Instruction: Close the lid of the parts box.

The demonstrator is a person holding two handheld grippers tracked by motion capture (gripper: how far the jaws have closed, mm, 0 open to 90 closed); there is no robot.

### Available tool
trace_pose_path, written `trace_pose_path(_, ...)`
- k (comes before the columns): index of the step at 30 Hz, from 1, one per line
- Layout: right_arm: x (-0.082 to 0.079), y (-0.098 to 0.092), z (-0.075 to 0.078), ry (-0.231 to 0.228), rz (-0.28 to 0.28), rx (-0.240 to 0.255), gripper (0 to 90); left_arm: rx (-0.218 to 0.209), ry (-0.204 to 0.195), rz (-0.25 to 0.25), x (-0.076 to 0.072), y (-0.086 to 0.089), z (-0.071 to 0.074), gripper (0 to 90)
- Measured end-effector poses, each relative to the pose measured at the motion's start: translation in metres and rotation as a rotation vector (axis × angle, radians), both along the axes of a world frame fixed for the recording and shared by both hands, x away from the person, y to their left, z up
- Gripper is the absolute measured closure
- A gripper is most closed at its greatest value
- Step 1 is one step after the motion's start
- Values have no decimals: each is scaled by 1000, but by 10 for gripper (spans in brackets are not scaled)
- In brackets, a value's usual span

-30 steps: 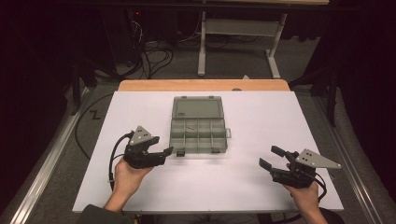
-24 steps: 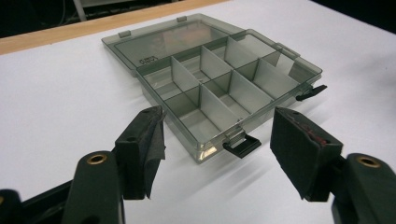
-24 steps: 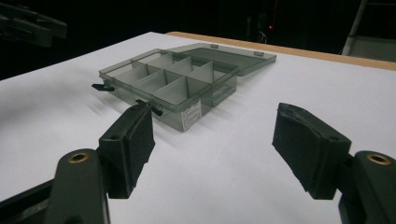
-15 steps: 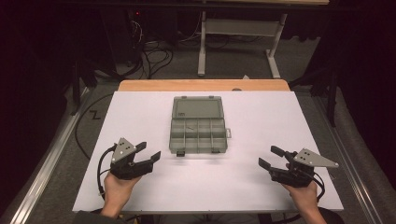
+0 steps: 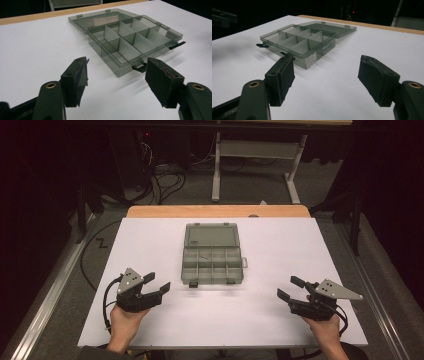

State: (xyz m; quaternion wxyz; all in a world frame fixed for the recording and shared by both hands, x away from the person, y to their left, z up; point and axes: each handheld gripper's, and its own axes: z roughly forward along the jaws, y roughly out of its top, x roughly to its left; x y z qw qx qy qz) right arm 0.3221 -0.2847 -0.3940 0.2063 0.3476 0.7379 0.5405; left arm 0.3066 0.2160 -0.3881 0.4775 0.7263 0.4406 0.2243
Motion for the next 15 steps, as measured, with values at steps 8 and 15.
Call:
trace_pose_path(8,-2,1,2,-9,-1,2,307,-7,13,-17,2,-3,1,345)
trace_pose_path(15,-2,-1,2,-8,-12,-7,305,-42,60,-43,12,-5,0,336)
